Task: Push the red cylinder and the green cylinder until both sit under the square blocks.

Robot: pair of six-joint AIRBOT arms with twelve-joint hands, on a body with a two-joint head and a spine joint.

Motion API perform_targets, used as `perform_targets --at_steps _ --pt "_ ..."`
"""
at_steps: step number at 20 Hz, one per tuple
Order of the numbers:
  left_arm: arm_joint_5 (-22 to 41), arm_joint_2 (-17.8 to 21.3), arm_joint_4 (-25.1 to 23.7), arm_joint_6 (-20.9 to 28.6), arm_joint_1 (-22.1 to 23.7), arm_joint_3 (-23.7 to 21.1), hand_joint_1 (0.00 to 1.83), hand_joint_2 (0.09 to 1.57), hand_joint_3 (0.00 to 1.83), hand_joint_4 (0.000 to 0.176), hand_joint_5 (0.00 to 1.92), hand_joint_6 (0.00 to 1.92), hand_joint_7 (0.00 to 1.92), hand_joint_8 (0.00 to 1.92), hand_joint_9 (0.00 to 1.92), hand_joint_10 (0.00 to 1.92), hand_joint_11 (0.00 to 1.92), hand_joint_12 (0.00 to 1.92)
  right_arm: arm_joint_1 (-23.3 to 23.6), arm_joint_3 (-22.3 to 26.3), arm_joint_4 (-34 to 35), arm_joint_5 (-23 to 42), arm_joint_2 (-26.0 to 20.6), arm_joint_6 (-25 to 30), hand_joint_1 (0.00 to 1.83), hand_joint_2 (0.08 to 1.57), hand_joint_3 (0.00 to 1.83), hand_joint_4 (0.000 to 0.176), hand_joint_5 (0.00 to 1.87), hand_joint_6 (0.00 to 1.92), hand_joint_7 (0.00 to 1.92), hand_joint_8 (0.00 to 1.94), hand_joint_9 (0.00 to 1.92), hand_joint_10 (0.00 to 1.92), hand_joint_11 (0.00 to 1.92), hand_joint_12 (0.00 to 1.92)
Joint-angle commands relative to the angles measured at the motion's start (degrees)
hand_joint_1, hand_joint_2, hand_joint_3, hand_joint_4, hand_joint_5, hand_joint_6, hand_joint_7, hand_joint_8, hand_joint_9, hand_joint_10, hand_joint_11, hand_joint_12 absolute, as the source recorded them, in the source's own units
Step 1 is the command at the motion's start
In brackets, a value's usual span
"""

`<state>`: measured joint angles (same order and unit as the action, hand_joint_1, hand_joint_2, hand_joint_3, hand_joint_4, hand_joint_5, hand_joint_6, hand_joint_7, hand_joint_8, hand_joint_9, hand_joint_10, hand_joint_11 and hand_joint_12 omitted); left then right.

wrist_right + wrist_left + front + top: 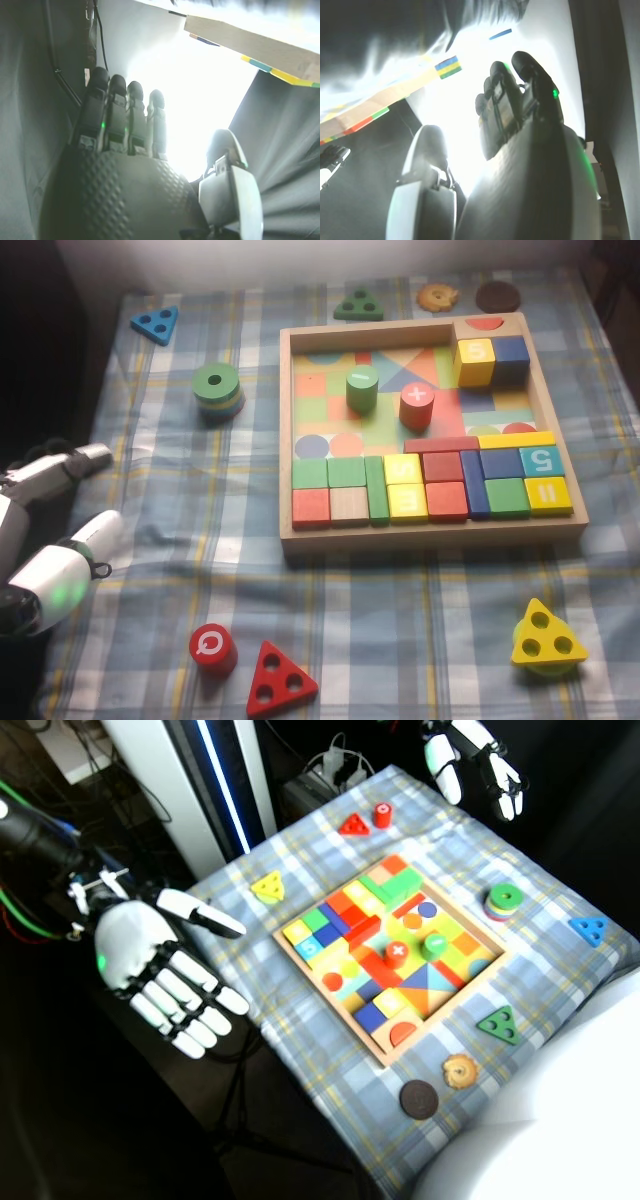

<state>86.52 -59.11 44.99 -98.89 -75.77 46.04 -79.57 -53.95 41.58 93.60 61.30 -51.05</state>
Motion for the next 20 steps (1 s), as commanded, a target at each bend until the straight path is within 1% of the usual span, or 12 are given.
perform_targets --at_steps 1,2,3,5,8,11,13,16,17,18,19,20 --pt "6.33 0.47 -2.28 0.52 0.69 0.26 0.54 1.33 0.0 0.056 0.63 0.0 0.49 0.0 0.45 0.02 0.0 0.85 0.31 -0.36 -1.31 7.4 -0.38 0.36 0.15 1.33 0.01 0.0 0.46 0.01 0.44 0.0 0.36 0.01 0.2 0.37" --pt "6.32 0.48 -2.28 0.52 0.69 0.25 0.51 1.35 0.0 0.049 0.62 0.0 0.49 0.0 0.46 0.01 0.0 0.89 0.29 -0.33 -1.44 7.4 -0.51 0.36 0.15 1.31 0.0 0.0 0.46 0.0 0.43 0.0 0.36 0.0 0.19 0.37" --pt "6.29 0.48 -2.27 0.52 0.7 0.24 0.48 1.36 0.0 0.064 0.6 0.0 0.46 0.0 0.44 0.0 0.0 0.84 0.29 -0.33 -2.01 7.4 -0.7 0.36 0.14 1.3 0.0 0.0 0.46 0.0 0.43 0.0 0.36 0.0 0.22 0.32" --pt "6.16 0.56 -2.31 0.52 0.83 0.15 0.54 1.35 0.0 0.036 0.63 0.0 0.48 0.0 0.46 0.0 0.0 0.88 0.29 -0.33 -3.95 7.16 -1.38 0.37 0.14 1.29 0.0 0.002 0.49 0.0 0.45 0.0 0.38 0.0 0.24 0.3" --pt "5.38 0.72 -2.46 0.51 1.36 0.11 0.53 1.34 0.0 0.064 0.62 0.0 0.48 0.0 0.46 0.0 0.0 0.86 2.47 -1.17 -11.03 2.45 -4.83 0.81 0.04 1.28 0.0 0.034 0.45 0.0 0.43 0.0 0.3 0.0 0.12 0.25" --pt "5.32 0.65 -2.42 0.51 1.33 0.12 0.57 1.32 0.0 0.056 0.64 0.0 0.48 0.0 0.46 0.0 0.0 0.83 8.57 -5.87 -21.67 -7.2 -6.95 7.14 0.0 1.25 0.0 0.042 0.39 0.0 0.33 0.0 0.18 0.0 0.0 0.17" --pt "4.84 0.57 -2.57 0.51 1.4 0.3 0.54 1.34 0.01 0.056 0.62 0.0 0.46 0.0 0.43 0.0 0.0 0.75 12.94 -9.54 -28.54 -13.19 -6.96 12.62 0.0 1.22 0.0 0.081 0.3 0.0 0.13 0.0 0.01 0.0 0.0 0.01" --pt "4.75 0.58 -2.67 0.51 1.45 0.33 0.56 1.33 0.0 0.066 0.62 0.0 0.47 0.0 0.45 0.01 0.0 0.79 20.12 -13.05 -36.56 -22.62 -6.48 13.38 0.0 1.21 0.0 0.08 0.29 0.0 0.0 0.0 0.0 0.0 0.0 0.0" --pt "4.79 0.58 -2.62 0.51 1.42 0.29 0.52 1.35 0.0 0.06 0.61 0.0 0.45 0.0 0.42 0.0 0.0 0.74 22.63 -14.76 -39.6 -25.84 -5.74 15.16 0.0 1.21 0.0 0.064 0.31 0.01 0.0 0.0 0.0 0.0 0.0 0.0" --pt "4.8 0.56 -2.59 0.51 1.39 0.25 0.53 1.33 0.0 0.077 0.63 0.01 0.46 0.0 0.42 0.0 0.0 0.73 25.03 -17.52 -43.49 -29.55 -4.49 18.67 0.0 1.21 0.0 0.053 0.29 0.0 0.0 0.0 0.0 0.0 0.0 0.0" --pt "4.76 0.5 -2.59 0.51 1.39 0.25 0.53 1.33 0.0 0.083 0.63 0.01 0.46 0.0 0.42 0.0 0.0 0.73 26.66 -19.88 -46.36 -32.44 -3.29 21.87 0.0 1.19 0.0 0.077 0.29 0.0 0.0 0.0 0.0 0.0 0.0 0.0" --pt "4.71 0.46 -2.59 0.51 1.4 0.27 0.5 1.33 0.0 0.093 0.64 0.01 0.45 0.0 0.41 0.0 0.0 0.71 28.12 -22.2 -48.96 -34.64 -2.02 25.04 0.0 1.13 0.0 0.049 0.29 0.0 0.0 0.0 0.0 0.0 0.0 0.0"
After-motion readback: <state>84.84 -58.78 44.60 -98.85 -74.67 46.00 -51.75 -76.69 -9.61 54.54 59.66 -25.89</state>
